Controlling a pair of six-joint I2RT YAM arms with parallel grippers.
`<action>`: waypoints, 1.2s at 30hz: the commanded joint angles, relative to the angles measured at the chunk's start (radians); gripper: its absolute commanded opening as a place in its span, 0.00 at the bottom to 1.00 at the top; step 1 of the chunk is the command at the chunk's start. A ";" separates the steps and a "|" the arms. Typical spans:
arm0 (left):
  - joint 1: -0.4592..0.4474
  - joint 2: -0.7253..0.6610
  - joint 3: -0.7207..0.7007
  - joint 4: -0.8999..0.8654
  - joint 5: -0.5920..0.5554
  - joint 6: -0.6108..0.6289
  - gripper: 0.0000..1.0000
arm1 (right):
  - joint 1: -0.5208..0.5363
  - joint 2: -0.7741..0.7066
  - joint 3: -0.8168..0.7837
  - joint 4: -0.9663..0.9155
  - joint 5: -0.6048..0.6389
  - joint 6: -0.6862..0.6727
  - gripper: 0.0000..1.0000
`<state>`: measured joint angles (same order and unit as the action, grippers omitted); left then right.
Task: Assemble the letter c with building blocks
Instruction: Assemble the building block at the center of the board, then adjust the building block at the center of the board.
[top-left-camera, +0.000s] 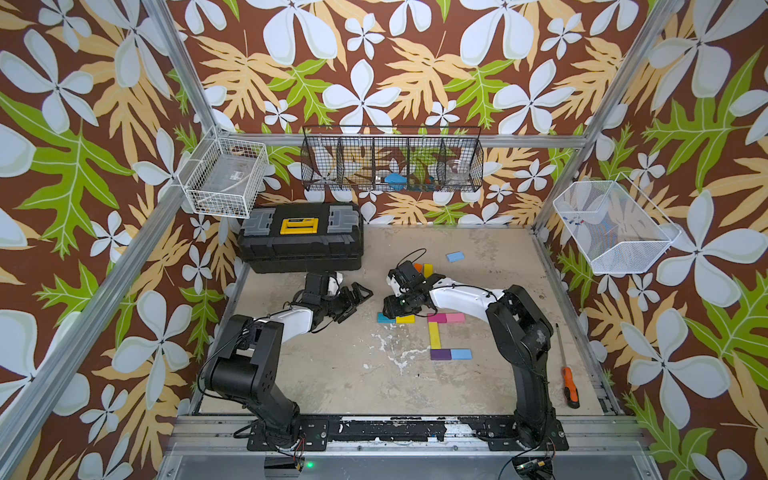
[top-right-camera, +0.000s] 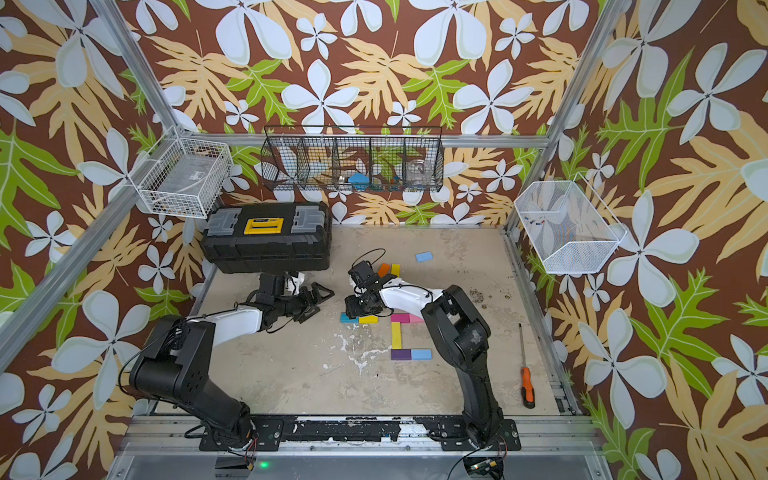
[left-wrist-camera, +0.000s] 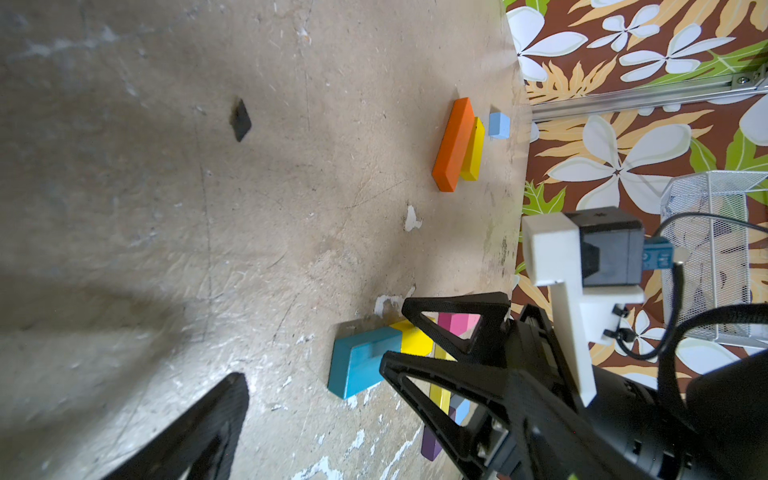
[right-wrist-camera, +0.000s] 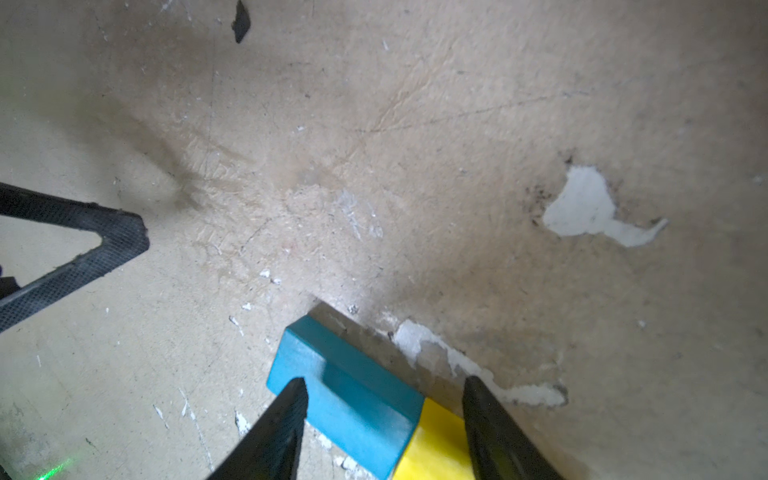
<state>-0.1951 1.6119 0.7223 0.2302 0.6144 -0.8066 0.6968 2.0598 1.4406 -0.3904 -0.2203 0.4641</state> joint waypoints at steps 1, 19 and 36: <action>0.001 -0.006 0.000 0.016 0.014 0.004 1.00 | 0.000 -0.003 0.022 -0.011 0.008 -0.004 0.62; -0.050 0.019 0.157 -0.144 -0.067 0.130 1.00 | -0.200 0.052 0.308 -0.222 0.275 0.148 0.64; -0.033 0.043 0.179 -0.171 -0.119 0.144 1.00 | -0.194 0.333 0.638 -0.377 0.338 0.245 0.63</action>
<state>-0.2310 1.6512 0.9028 0.0570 0.5007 -0.6762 0.4984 2.3775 2.0460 -0.7380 0.0868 0.7010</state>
